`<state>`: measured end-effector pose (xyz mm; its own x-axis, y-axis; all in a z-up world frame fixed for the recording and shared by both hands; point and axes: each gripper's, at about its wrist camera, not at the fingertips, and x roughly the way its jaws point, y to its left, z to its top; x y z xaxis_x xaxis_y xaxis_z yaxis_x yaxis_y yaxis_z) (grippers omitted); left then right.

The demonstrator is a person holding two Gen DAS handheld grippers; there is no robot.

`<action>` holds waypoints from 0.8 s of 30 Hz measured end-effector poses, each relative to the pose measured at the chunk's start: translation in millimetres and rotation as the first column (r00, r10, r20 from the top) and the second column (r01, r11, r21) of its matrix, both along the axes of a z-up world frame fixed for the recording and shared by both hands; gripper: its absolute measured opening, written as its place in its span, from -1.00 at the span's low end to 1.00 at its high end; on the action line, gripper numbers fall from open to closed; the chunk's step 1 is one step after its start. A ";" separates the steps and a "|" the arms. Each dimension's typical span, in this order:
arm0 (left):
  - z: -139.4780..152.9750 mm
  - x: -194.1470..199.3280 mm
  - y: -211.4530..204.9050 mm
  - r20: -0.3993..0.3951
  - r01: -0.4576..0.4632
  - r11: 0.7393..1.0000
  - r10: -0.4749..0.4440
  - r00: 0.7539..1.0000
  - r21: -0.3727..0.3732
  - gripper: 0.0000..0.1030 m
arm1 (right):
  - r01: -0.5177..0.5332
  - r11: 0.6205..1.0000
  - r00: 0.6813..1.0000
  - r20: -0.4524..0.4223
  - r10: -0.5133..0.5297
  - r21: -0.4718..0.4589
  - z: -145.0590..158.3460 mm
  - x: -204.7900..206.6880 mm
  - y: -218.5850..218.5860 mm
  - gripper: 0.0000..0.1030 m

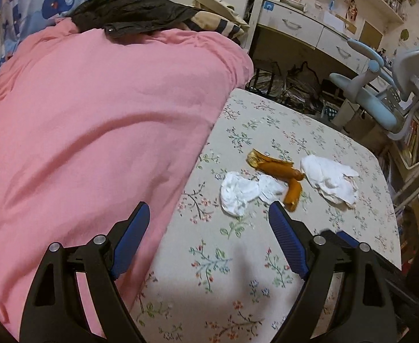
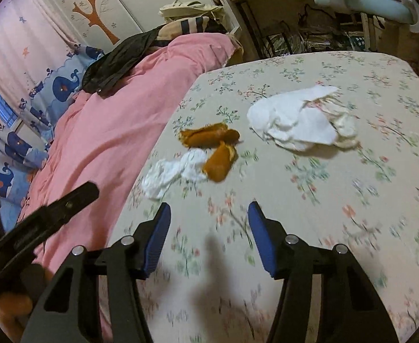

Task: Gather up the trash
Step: 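Grasp an orange food piece with the right tool while the left tool grasps a white tissue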

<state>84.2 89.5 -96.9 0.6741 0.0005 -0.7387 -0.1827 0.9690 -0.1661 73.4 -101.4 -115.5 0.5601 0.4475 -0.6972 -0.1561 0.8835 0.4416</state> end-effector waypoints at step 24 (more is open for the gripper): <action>-31.2 57.7 -6.9 -0.104 0.037 0.999 -0.037 0.994 -0.003 0.59 | -0.090 0.979 0.996 -0.005 0.090 -0.184 -13.0 49.6 11.1 -0.54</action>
<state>142.0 82.6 -128.1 0.5931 -0.0238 -0.8048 -0.1631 0.9753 -0.1490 123.0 -90.4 -128.5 0.5256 0.3608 -0.7704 -0.2397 0.9317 0.2728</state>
